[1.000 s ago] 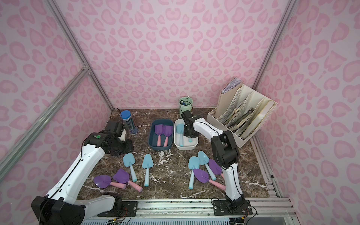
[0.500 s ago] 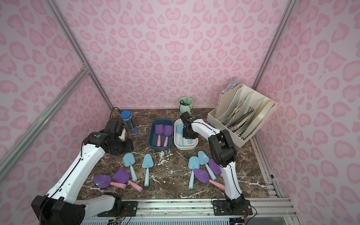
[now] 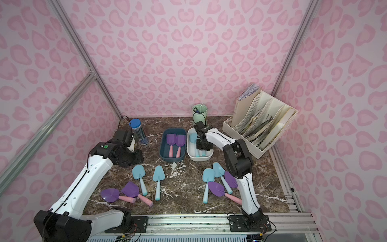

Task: Sort the small shovels by color and place them into the storage box
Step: Place the shovel in the storage box.

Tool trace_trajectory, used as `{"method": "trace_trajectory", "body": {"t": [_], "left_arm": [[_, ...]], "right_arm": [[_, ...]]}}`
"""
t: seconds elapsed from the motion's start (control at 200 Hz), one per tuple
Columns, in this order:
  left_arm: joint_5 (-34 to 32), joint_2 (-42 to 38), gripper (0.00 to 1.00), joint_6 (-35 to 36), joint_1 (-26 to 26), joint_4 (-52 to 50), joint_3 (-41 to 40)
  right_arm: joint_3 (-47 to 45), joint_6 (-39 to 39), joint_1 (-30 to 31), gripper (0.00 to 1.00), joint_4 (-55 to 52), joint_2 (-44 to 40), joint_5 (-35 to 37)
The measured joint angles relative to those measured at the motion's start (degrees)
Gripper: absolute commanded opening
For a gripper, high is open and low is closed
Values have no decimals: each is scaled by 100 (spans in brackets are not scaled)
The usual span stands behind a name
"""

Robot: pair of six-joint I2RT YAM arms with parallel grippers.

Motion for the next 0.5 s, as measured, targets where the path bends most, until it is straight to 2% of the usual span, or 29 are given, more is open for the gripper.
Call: {"method": "trace_trajectory", "body": {"t": [0.185, 0.5], "left_arm": [[0, 0, 59, 0, 0, -2, -22], [0, -7, 59, 2, 0, -2, -22]], "right_arm": [[-9, -22, -9, 27, 11, 39, -4], [-9, -61, -4, 40, 9, 42, -7]]}}
